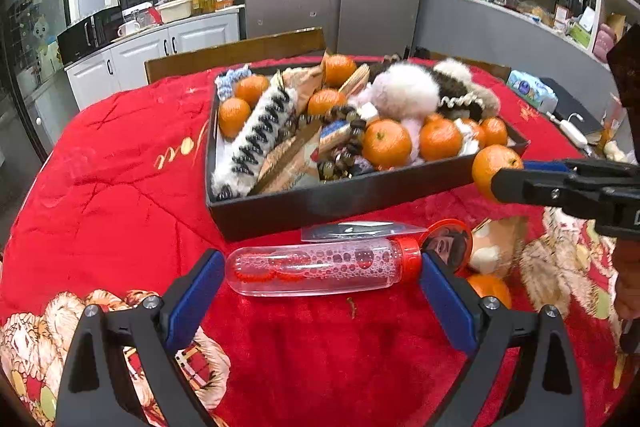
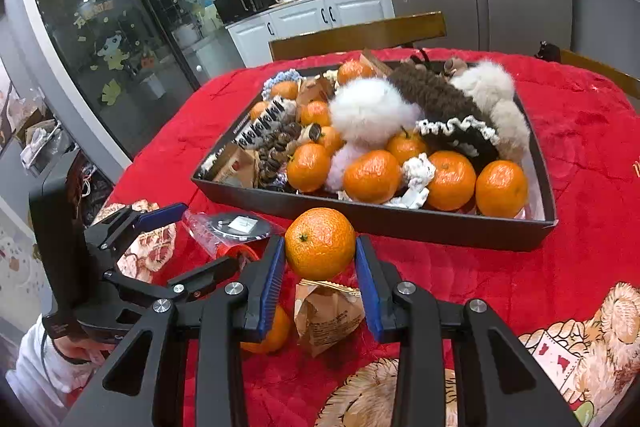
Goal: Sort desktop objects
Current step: 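Lift the held orange with the right tool while the left tool grasps the clear red-capped bottle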
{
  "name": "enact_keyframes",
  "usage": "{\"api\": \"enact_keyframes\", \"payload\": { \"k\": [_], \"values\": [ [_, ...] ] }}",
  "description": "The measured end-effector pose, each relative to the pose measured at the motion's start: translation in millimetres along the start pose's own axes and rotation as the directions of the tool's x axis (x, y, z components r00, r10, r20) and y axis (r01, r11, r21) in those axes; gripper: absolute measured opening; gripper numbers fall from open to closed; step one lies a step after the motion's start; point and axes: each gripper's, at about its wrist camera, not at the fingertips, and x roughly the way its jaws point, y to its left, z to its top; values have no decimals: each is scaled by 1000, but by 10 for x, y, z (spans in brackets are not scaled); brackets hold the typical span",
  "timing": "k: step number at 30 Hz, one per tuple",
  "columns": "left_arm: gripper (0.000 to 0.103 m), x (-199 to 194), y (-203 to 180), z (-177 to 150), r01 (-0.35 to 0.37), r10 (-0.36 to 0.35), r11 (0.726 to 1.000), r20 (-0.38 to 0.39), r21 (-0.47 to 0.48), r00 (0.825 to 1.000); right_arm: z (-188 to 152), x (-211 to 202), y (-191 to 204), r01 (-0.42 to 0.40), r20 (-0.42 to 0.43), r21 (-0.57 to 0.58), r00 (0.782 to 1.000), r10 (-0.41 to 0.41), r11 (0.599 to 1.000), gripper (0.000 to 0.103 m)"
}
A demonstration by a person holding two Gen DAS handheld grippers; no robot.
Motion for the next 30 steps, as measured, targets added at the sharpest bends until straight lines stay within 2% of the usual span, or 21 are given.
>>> {"api": "enact_keyframes", "payload": {
  "k": [7, 12, 30],
  "values": [
    [97, -270, -17, 111, 2, -2, 1000, 71, 0, 997, 5, -114, 21, -5, 20, 1, 1000, 5, 1000, 34],
    [97, -380, -29, 177, -30, 29, 999, 107, 9, 994, 20, -190, 48, -8, 40, -1, 999, 8, 1000, 34],
    [97, -377, -33, 174, -21, 19, 1000, 96, 17, 995, 18, -223, 92, -16, 44, -11, 999, 17, 1000, 34]
  ]
}}
